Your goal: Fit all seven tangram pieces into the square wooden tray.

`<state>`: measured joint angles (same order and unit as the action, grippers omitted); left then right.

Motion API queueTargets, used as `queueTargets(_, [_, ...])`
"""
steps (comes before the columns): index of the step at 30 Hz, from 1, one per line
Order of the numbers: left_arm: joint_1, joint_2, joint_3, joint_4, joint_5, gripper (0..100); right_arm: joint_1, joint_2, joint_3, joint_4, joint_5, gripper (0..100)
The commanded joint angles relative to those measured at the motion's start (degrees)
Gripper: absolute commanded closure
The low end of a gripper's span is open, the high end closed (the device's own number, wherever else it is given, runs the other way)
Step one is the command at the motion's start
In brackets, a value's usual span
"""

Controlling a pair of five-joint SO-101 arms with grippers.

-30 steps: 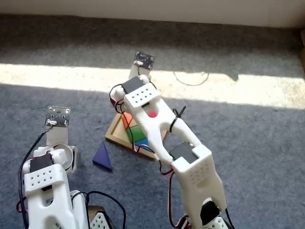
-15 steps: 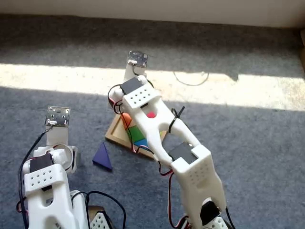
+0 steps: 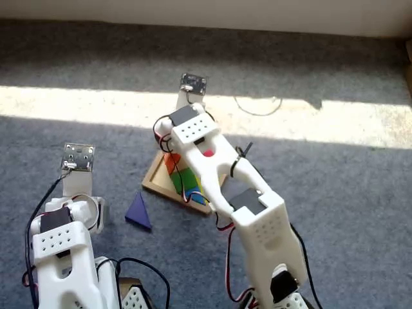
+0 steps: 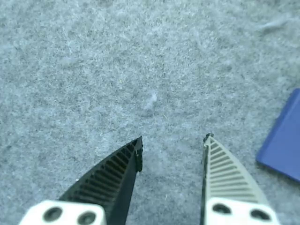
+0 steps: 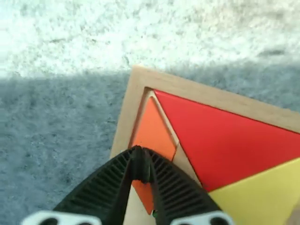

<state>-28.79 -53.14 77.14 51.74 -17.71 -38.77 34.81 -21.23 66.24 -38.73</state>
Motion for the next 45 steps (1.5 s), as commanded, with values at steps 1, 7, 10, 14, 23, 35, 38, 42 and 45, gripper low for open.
queueTargets(1, [-0.2,-1.1,-0.4,-0.8,0.2,78,2.7,-1.5,-0.5,0.8,4.3,99.3])
queueTargets(7, [-0.2,-1.1,-0.4,-0.8,0.2,78,1.5,-2.2,-1.0,3.4,9.8,99.3])
queueTargets(10, [-0.2,-1.1,-0.4,-0.8,0.2,78,-1.4,-4.3,-1.0,5.2,9.9,99.3])
queueTargets(14, [-0.2,-1.1,-0.4,-0.8,0.2,78,-4.8,-4.8,-0.6,4.8,9.8,99.3])
queueTargets(23, [-0.2,-1.1,-0.4,-0.8,0.2,78,-1.7,4.4,-1.0,3.3,10.0,99.3])
queueTargets(35, [-0.2,-1.1,-0.4,-0.8,0.2,78,2.1,1.5,-7.4,11.0,10.1,99.3])
queueTargets(38, [-0.2,-1.1,-0.4,-0.8,0.2,78,1.7,0.3,-7.5,11.5,10.1,99.3])
queueTargets(42, [-0.2,-1.1,-0.4,-0.8,0.2,78,0.7,-2.1,-7.3,11.6,10.1,99.3])
queueTargets(45, [-0.2,-1.1,-0.3,-1.5,0.2,78,-0.6,-4.2,-7.3,11.6,10.1,99.3])
